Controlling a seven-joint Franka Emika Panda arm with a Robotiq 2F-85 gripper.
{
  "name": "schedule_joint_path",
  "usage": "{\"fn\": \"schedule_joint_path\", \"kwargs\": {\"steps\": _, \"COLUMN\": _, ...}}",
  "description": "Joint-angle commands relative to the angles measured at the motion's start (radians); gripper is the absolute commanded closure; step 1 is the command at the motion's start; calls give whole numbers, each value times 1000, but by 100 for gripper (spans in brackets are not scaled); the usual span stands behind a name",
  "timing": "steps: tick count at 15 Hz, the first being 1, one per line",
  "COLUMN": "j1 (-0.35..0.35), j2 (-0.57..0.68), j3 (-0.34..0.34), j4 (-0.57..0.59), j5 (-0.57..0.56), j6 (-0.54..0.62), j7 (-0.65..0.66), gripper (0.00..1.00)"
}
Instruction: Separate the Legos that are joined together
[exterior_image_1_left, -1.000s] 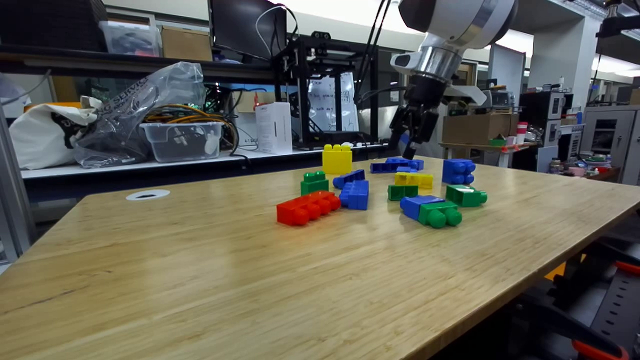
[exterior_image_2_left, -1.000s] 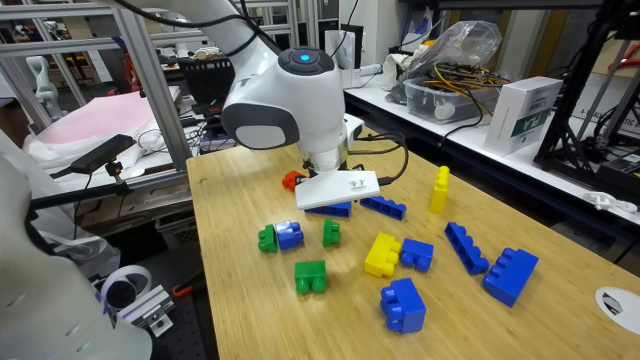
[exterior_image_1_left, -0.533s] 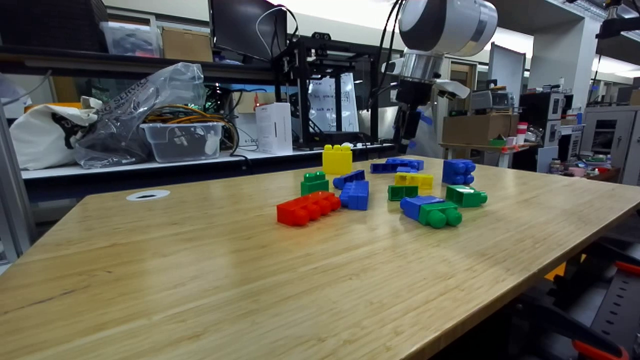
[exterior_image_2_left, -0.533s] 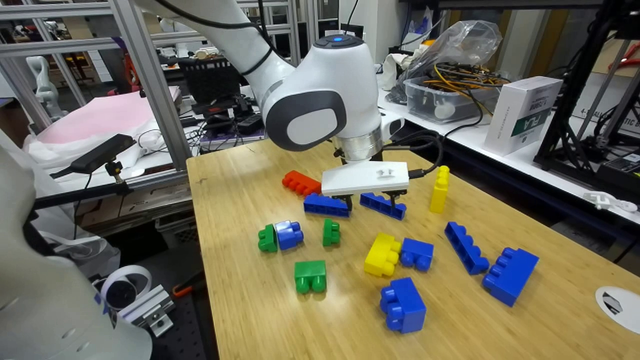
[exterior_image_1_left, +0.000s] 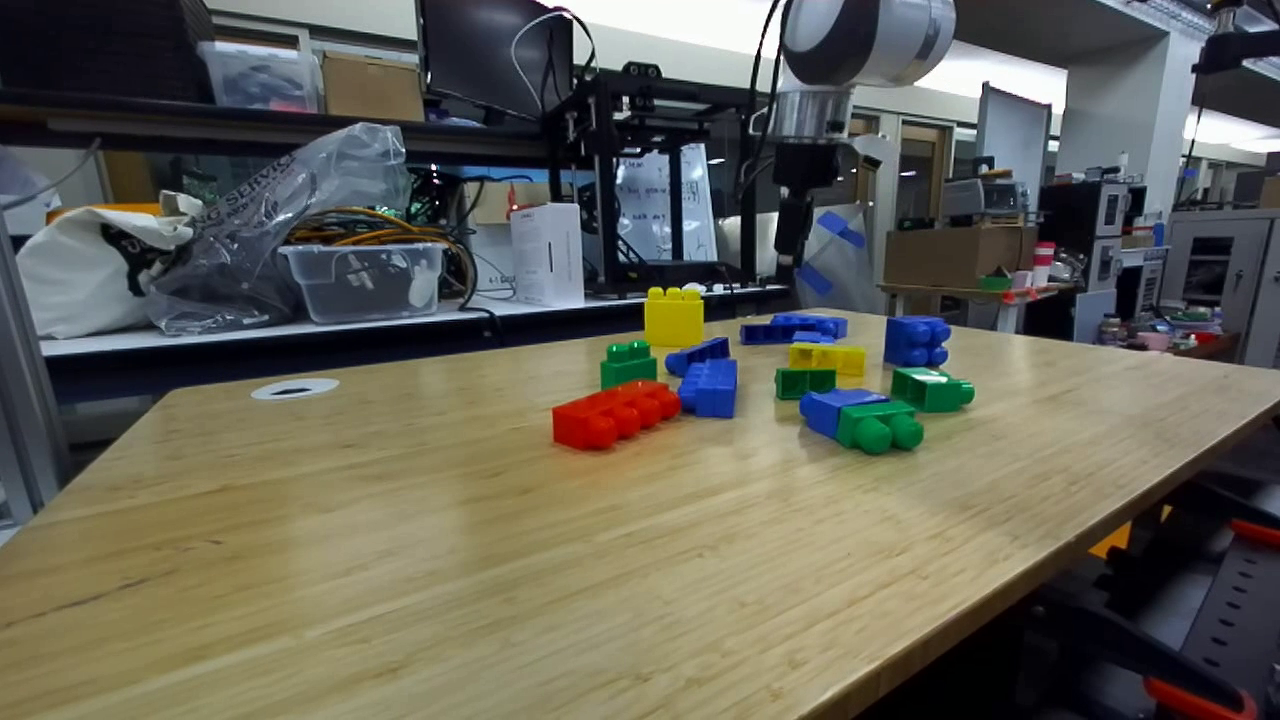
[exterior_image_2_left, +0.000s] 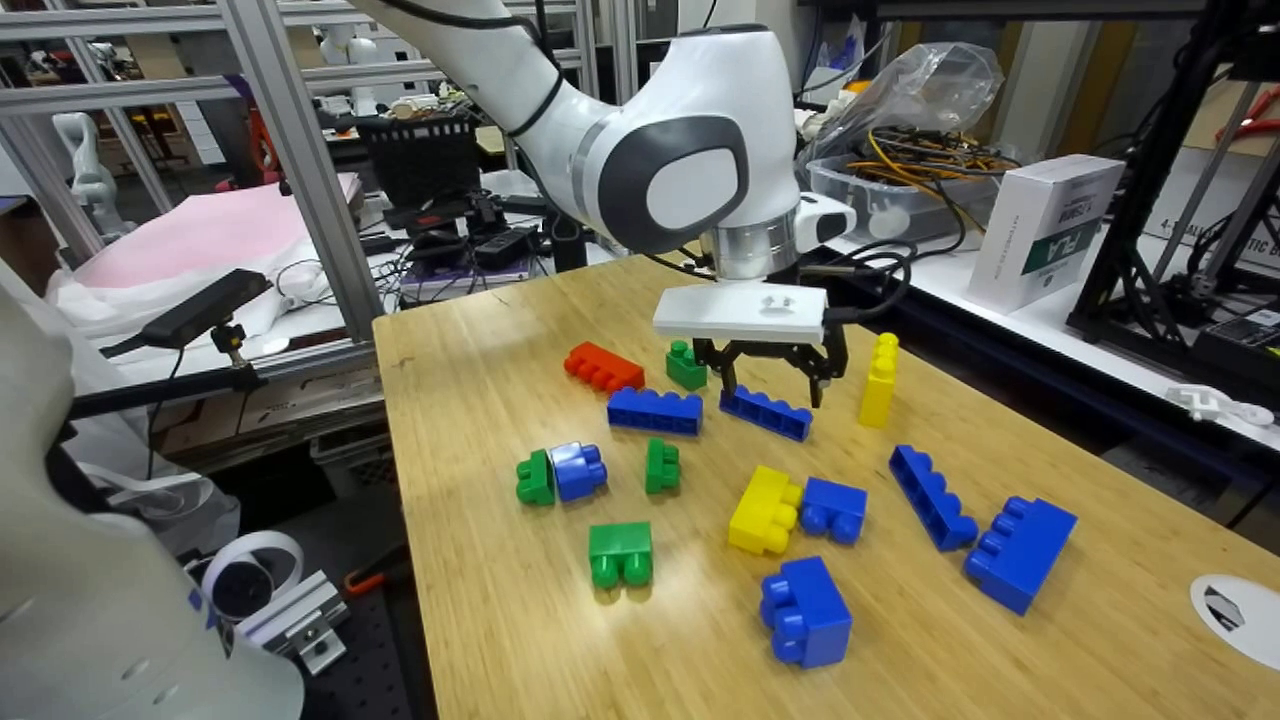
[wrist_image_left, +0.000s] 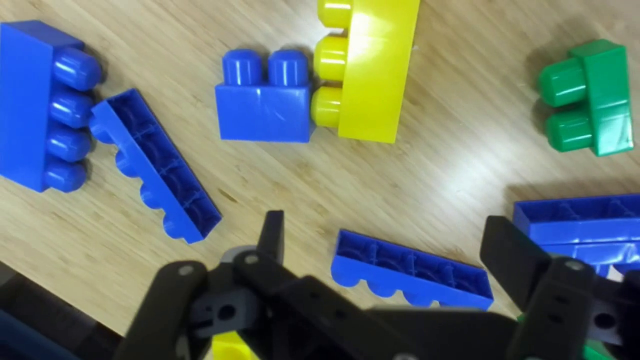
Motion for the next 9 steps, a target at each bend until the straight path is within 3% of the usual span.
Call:
{"fn": "schedule_joint_path", "kwargs": {"steps": 1, "j1": -18, "j2": 16, "j3": 17, "j4": 46, "j5": -66, "j6": -112, "j7": 94, "gripper": 0}}
{"fn": "schedule_joint_path", "kwargs": {"steps": 6, "j1": -20, "j2": 15, "j3": 24, "j4": 80, "j5": -83, "j6": -271, "j7": 112, "gripper": 0}}
{"fn": "schedule_joint_path", "kwargs": {"steps": 7, "j1": -24, "j2": 0, "j3": 28, "j4": 51, "j5": -62, "j6": -215, "j7": 93, "gripper": 0}}
{"fn": "schedule_joint_path", "kwargs": {"steps": 9, "j1": -23, "j2": 0, "j3": 28, "j4": 58, "j5": -62, "j6": -240, "j7": 93, "gripper": 0}}
